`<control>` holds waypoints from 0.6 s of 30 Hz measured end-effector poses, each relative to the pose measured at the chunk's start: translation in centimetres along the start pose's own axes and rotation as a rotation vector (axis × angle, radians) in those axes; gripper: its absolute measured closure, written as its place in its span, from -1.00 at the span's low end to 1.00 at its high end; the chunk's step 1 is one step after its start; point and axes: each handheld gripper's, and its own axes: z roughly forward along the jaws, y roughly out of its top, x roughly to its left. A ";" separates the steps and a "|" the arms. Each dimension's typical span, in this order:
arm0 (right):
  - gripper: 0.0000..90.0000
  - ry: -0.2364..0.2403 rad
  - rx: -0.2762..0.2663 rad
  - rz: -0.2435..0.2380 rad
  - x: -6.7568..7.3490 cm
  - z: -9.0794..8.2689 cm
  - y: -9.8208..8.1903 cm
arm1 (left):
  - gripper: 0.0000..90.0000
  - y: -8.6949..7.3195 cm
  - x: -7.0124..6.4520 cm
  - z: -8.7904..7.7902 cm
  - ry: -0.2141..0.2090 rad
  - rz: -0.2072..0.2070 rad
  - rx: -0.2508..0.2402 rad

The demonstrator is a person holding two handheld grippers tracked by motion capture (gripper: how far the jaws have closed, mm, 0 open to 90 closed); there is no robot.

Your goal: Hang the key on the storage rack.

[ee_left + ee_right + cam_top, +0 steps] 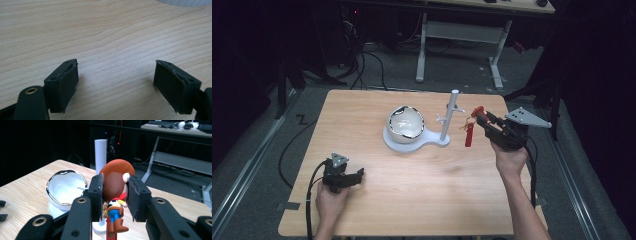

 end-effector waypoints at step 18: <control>0.50 0.028 -0.012 -0.023 0.8 0.9 1.7 | -0.55 0.0 0.0 0.0 -0.001 -0.002 -0.001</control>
